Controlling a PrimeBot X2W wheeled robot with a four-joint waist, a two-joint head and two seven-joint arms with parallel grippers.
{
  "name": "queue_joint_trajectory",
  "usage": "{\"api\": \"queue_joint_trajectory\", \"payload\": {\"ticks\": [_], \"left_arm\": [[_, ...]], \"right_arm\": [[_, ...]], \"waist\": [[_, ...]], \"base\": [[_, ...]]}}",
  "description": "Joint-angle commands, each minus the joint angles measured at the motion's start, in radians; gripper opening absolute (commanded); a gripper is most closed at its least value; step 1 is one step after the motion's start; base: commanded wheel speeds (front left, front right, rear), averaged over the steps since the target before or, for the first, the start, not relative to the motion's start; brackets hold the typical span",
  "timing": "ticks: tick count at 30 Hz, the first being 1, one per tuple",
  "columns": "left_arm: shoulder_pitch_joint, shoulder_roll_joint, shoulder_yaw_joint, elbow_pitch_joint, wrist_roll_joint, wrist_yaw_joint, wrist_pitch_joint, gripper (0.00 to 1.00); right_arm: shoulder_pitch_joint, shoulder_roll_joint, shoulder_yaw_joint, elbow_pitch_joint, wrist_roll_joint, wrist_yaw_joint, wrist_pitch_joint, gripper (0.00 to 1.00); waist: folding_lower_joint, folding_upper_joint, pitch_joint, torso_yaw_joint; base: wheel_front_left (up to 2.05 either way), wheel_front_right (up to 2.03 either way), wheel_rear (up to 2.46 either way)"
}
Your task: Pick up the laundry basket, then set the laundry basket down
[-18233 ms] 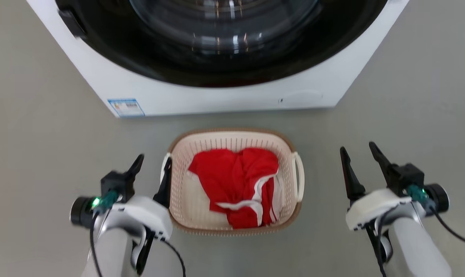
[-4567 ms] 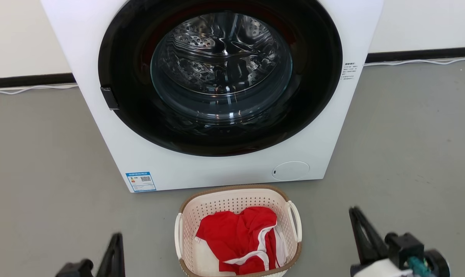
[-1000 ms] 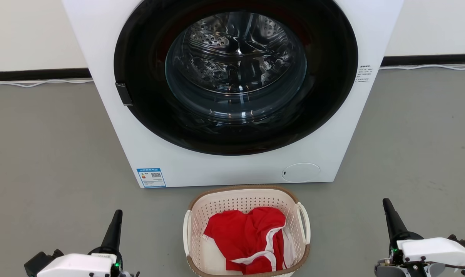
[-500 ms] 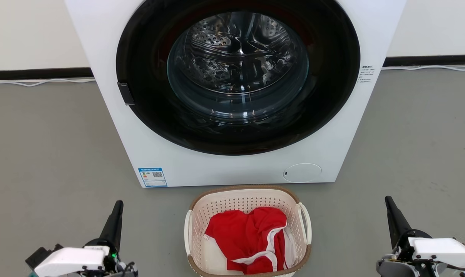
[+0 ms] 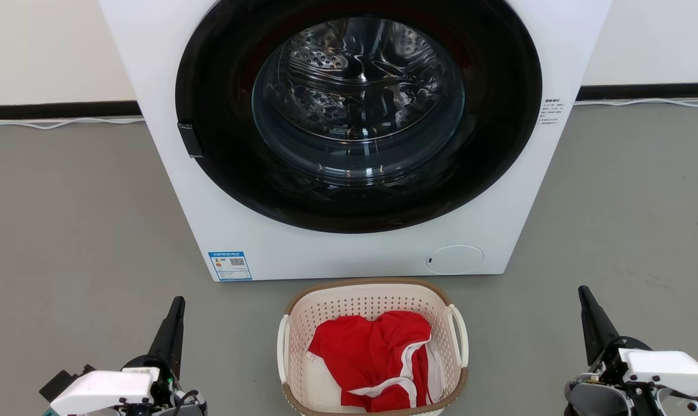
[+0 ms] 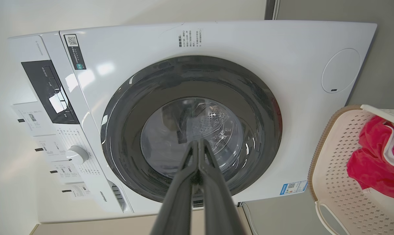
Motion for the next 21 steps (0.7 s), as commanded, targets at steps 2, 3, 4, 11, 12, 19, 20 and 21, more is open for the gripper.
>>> {"api": "queue_joint_trajectory", "payload": {"ticks": [2,3,4,11,12,19,20,21], "left_arm": [[-0.056,0.013,0.031,-0.028,-0.004,-0.007,0.002,0.0],[-0.056,0.013,0.031,-0.028,-0.004,-0.007,0.002,0.0],[-0.056,0.013,0.031,-0.028,-0.004,-0.007,0.002,0.0],[-0.056,0.013,0.031,-0.028,-0.004,-0.007,0.002,0.0],[-0.056,0.013,0.031,-0.028,-0.004,-0.007,0.002,0.0],[-0.056,0.013,0.031,-0.028,-0.004,-0.007,0.002,0.0],[-0.056,0.013,0.031,-0.028,-0.004,-0.007,0.002,0.0],[-0.056,0.013,0.031,-0.028,-0.004,-0.007,0.002,0.0]], "right_arm": [[-0.041,-0.005,0.018,-0.029,0.007,0.007,0.008,0.0],[-0.041,-0.005,0.018,-0.029,0.007,0.007,0.008,0.0],[-0.041,-0.005,0.018,-0.029,0.007,0.007,0.008,0.0],[-0.041,-0.005,0.018,-0.029,0.007,0.007,0.008,0.0],[-0.041,-0.005,0.018,-0.029,0.007,0.007,0.008,0.0],[-0.041,-0.005,0.018,-0.029,0.007,0.007,0.008,0.0],[-0.041,-0.005,0.018,-0.029,0.007,0.007,0.008,0.0],[-0.041,-0.005,0.018,-0.029,0.007,0.007,0.008,0.0]], "waist": [[0.0,0.0,0.0,0.0],[0.0,0.0,0.0,0.0],[0.0,0.0,0.0,0.0],[0.0,0.0,0.0,0.0],[0.0,0.0,0.0,0.0],[0.0,0.0,0.0,0.0],[0.0,0.0,0.0,0.0],[0.0,0.0,0.0,0.0]], "base": [[0.0,0.0,0.0],[0.0,0.0,0.0],[0.0,0.0,0.0],[0.0,0.0,0.0],[0.0,0.0,0.0],[0.0,0.0,0.0],[0.0,0.0,0.0],[0.0,0.0,0.0]]}}
